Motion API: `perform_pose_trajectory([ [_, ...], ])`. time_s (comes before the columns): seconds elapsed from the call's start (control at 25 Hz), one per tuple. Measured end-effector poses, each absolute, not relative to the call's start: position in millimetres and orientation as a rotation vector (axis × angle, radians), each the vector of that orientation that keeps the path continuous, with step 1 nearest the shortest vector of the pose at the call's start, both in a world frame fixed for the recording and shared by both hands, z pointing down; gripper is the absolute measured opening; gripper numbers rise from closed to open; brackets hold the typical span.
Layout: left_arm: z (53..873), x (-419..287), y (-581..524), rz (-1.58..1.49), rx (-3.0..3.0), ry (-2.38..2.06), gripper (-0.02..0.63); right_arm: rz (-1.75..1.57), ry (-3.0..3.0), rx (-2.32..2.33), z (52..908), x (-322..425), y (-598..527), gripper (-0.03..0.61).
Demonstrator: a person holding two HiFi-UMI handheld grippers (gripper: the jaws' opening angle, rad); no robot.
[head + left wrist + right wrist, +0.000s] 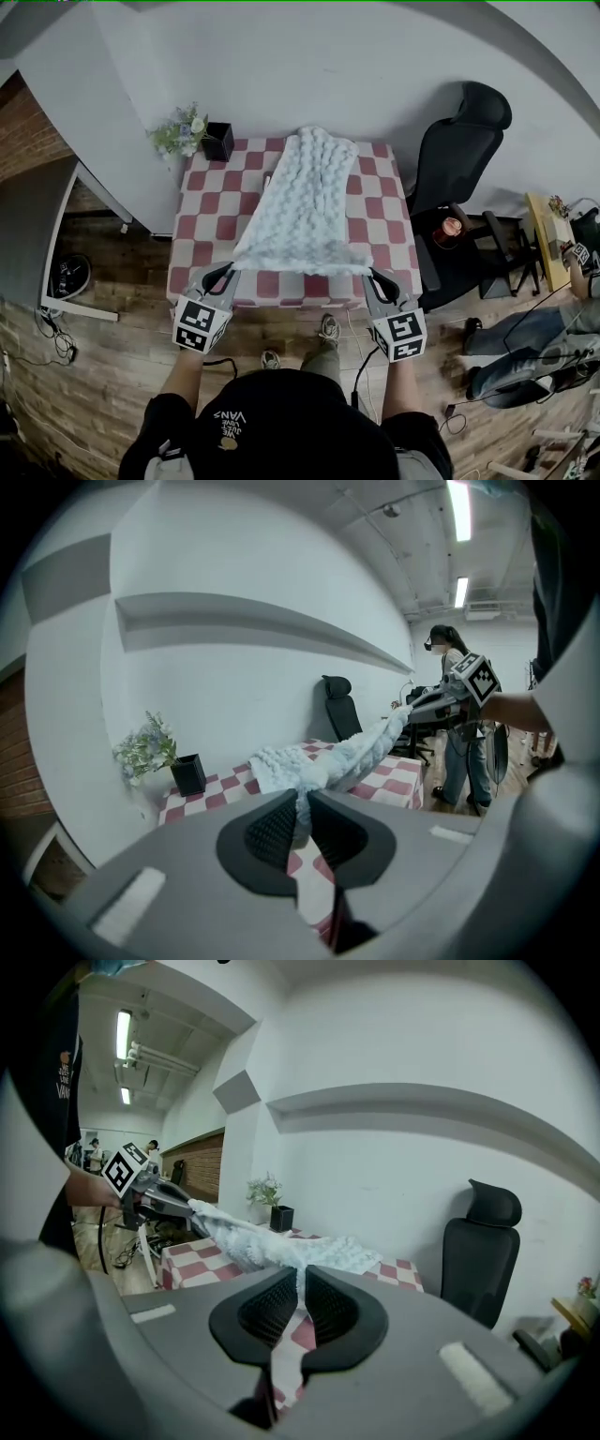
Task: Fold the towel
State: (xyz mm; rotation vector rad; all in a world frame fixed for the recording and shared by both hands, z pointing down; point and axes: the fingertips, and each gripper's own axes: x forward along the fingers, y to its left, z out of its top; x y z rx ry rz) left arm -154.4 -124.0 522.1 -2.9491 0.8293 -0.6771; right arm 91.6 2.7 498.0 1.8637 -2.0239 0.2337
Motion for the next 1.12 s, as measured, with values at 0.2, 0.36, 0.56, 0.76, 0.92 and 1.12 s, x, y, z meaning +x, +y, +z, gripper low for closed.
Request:
perform_pose_trajectory([
  [0.2, 517, -182, -103, -0.668, -2.960, 0.767, 0.029, 0.207, -2.024, 1.876, 479, 64, 26, 0.029],
  [0.36, 512, -195, -85, -0.662, -2.958, 0.731, 0.031, 0.174, -2.018, 1.891, 460, 49, 43, 0.029],
  [0.56, 500, -201, -66, -0.625, -2.976, 0.692, 0.029, 0.198, -1.999, 1.859, 461, 44, 64, 0.029],
  [0.76, 497, -202, -43, -0.665, -2.967, 0.666, 0.029, 0.210, -2.003, 1.831, 461, 45, 86, 0.029],
  [0.92, 496, -203, -21, -0.677, -2.978, 0.693, 0.029, 0.213, -2.047, 1.817, 456, 44, 104, 0.029],
  [1.12, 487, -201, 11, -0.671, -2.974, 0.758, 0.031, 0.244, -2.085, 1.775, 458, 52, 131, 0.029],
])
